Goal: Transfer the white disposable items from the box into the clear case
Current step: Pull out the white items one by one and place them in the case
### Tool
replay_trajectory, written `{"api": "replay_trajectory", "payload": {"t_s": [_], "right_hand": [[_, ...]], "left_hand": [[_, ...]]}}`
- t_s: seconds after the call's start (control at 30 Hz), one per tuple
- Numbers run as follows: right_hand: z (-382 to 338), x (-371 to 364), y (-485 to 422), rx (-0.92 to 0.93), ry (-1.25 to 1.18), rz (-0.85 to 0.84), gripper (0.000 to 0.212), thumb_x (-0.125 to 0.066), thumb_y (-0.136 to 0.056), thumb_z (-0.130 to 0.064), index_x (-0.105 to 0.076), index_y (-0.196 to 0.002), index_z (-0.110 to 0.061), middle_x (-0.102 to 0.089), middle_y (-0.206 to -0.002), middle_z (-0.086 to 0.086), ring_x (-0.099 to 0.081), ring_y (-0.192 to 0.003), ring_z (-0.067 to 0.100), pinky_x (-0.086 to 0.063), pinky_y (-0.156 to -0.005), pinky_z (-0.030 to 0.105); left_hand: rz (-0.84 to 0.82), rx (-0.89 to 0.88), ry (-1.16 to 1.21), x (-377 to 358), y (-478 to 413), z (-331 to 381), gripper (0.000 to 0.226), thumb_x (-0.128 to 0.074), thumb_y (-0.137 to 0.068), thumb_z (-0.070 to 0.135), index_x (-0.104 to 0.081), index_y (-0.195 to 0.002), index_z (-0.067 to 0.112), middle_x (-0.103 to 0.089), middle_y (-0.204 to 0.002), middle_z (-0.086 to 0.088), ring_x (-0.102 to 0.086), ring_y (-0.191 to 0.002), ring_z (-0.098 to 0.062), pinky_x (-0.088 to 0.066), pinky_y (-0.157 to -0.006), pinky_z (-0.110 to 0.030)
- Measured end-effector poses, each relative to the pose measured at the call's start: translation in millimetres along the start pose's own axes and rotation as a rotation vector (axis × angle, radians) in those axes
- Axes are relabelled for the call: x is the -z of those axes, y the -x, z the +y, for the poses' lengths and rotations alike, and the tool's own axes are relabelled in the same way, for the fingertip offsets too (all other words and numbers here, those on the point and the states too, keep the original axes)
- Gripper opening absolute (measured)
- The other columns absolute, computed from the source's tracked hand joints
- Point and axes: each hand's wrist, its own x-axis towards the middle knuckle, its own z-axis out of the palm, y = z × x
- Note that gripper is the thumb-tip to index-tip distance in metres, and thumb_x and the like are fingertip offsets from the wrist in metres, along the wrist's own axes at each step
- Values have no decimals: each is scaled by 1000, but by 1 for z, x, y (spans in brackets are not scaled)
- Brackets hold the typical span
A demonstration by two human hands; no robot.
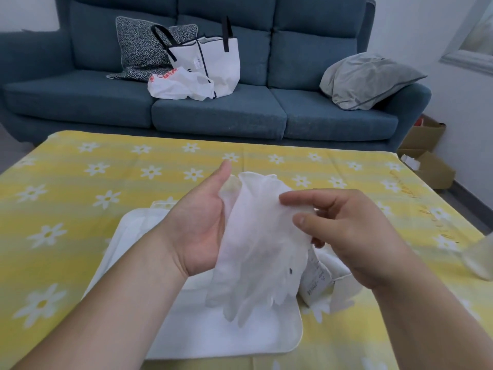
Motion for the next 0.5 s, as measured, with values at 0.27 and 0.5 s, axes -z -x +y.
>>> {"api": "replay_trajectory", "payload": {"t_s": [0.27, 0.5], "right_hand": [[-1, -3, -2, 105, -378, -42, 44, -63, -78, -9, -69, -121, -17, -76, -109, 4, -72, -100, 22, -57, -83, 32], [8, 0, -7, -155, -480, 31, 49, -63, -79, -41, -67, -122, -18, -72, -114, 19, -71, -97, 33, -52, -91, 52]], "left_hand": [[132, -141, -143, 4, 3, 1, 45, -55, -76, 0, -65, -120, -5, -70, -118, -24, -71, -104, -35, -58, -89, -48], [151, -184, -65, 9, 13, 16, 38, -48, -82, 7, -67, -113, -4, -74, -106, -22, -76, -90, -31, -62, -74, -44]]}}
